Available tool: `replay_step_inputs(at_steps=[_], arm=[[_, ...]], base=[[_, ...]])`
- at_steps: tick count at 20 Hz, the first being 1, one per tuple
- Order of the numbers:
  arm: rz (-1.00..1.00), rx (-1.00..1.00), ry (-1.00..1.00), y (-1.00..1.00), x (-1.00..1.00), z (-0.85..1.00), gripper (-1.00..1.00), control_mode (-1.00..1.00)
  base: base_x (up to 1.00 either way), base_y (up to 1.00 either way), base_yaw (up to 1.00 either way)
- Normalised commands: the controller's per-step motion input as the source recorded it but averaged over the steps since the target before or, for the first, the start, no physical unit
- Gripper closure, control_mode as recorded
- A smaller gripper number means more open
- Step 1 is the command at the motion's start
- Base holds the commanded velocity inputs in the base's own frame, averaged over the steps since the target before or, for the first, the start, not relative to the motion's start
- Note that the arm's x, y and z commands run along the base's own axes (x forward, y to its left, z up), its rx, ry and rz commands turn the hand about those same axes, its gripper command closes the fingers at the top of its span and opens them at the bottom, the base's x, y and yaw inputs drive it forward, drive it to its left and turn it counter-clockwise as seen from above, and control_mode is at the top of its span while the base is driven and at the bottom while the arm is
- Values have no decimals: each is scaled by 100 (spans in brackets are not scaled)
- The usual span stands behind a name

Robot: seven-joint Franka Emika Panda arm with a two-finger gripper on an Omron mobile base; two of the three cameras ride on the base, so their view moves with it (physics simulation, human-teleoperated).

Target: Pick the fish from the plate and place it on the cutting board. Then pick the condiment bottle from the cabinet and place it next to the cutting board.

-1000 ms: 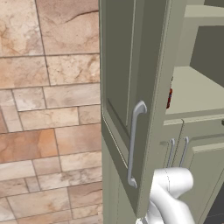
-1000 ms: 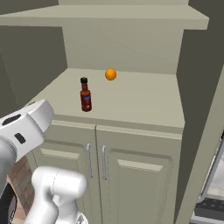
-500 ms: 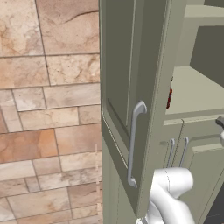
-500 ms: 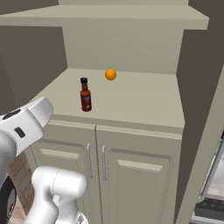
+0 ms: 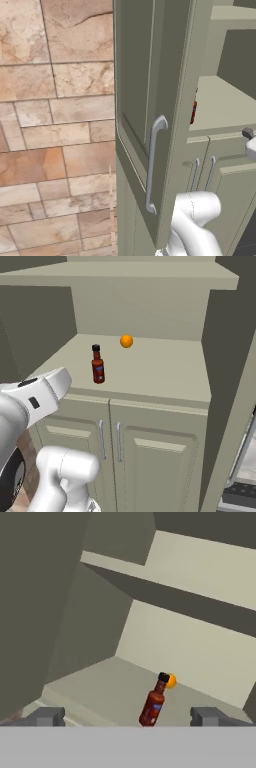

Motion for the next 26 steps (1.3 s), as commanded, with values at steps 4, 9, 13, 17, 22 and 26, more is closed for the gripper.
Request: replay_step_inputs(at_steps=[4, 9, 13, 17, 22, 26], arm=[[-6, 12, -6, 0, 27, -36, -100, -100], [-1, 10, -17, 12, 7, -20, -100, -100], [0, 7, -27, 19, 1, -7, -100, -100], [0, 3, -31, 23, 0, -8, -100, -100], [0, 1, -27, 17, 3, -28, -100, -100], [0, 2, -19, 11, 16, -50, -100, -100]], base=[[0, 0, 0], [0, 0, 0], [0, 0, 0], [0, 0, 0], [0, 0, 0], [0, 0, 0]])
